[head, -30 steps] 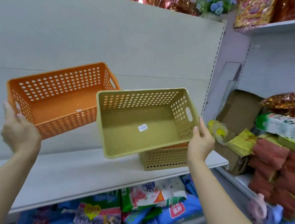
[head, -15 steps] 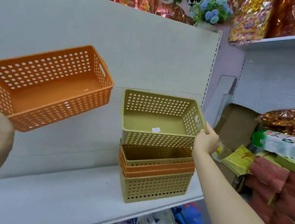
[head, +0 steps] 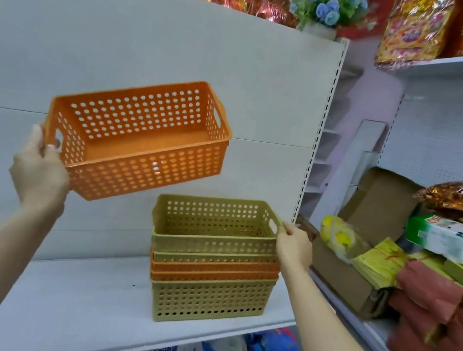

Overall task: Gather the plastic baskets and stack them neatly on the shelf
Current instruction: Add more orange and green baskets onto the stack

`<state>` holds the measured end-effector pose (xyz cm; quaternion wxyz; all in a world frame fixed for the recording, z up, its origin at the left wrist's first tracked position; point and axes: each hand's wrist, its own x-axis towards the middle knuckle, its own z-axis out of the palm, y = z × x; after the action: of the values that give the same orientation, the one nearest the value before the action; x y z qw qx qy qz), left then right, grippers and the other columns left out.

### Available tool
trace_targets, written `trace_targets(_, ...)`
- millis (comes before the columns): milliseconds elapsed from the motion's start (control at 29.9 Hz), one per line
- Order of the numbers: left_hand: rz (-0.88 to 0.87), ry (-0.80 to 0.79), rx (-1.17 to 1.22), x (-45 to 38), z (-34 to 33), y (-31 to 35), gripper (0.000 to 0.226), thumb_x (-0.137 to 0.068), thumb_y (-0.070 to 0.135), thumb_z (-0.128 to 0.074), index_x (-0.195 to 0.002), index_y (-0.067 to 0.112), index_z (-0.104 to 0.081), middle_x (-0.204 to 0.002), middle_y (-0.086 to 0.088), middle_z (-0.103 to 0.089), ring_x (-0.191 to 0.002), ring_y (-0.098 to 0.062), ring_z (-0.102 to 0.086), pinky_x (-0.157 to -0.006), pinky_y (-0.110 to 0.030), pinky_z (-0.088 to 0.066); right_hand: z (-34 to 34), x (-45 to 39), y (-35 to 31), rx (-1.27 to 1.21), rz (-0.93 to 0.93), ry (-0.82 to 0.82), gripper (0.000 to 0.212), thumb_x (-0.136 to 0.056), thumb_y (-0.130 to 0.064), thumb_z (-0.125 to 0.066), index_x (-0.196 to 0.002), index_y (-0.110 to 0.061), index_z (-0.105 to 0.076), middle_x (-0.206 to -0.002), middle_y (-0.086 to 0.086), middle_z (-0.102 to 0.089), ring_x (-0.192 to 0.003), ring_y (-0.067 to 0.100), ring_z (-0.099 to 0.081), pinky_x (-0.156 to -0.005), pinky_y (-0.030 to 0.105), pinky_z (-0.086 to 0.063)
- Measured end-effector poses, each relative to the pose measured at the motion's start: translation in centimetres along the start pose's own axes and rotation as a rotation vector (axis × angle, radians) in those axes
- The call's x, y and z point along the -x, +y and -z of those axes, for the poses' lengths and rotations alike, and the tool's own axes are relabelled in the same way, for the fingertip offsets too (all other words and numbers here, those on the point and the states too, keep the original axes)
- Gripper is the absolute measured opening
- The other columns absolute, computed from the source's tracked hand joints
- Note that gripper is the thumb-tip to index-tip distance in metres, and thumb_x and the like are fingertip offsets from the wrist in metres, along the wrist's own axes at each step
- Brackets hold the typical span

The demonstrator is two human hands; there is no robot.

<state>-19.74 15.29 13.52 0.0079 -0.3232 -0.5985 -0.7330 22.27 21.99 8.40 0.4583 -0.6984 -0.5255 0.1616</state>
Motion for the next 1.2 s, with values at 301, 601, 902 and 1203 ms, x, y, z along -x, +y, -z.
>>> trace_targets(301, 0.062, -0.198, -0.132, 9.5, -6.1, 7.0, 0.039, -0.102, 0.016, -0.036, -0.133, 0.024, -0.06, -0.123, -0.015, -0.067, -0.111, -0.04, -0.063, -0.095, -0.053, -0.053, 0.2, 0.2, 1.5, -0.29, 0.078, -0.216, 0.048, -0.098, -0.039, -0.046, -0.134, -0.007, -0.054, -0.134, 0.008, -0.057, -0.124, 0.025, -0.049, -0.102, 0.039, -0.04)
trace_targets(601, -0.007, -0.42, -0.497, 11.2, -10.5, 8.5, 0.042, -0.103, 0.015, -0.035, -0.14, 0.023, -0.054, -0.129, -0.016, -0.065, -0.115, -0.041, -0.06, -0.094, -0.047, -0.049, 2.8, -1.3, -0.4, -0.827, 0.105, -0.259, 0.063, -0.09, -0.067, -0.035, -0.137, -0.028, -0.048, -0.134, -0.002, -0.057, -0.124, 0.016, -0.051, -0.103, 0.042, -0.041)
trace_targets(902, 0.097, -0.897, -0.088, 13.7, -5.1, 2.5, 0.054, -0.086, 0.057, -0.07, -0.128, 0.03, -0.049, -0.114, 0.011, -0.071, -0.101, -0.012, -0.071, -0.084, -0.036, -0.059, 1.0, -0.7, 1.7, -0.686, 0.194, -0.242, 0.06, -0.097, -0.041, -0.048, -0.148, -0.015, -0.03, -0.144, -0.003, -0.044, -0.119, 0.004, -0.043, -0.091, 0.023, -0.039)
trace_targets(1203, 0.119, -0.764, 0.021, 17.4, -5.3, -0.8, 0.049, -0.095, 0.065, -0.041, -0.131, 0.033, -0.043, -0.124, 0.004, -0.059, -0.109, -0.006, -0.064, -0.082, -0.026, -0.051, -1.1, 0.9, 3.7, -0.641, 0.136, -0.22, 0.037, -0.098, -0.041, -0.045, -0.132, -0.026, -0.048, -0.102, -0.018, -0.057, -0.087, -0.006, -0.052, -0.072, 0.021, -0.044)
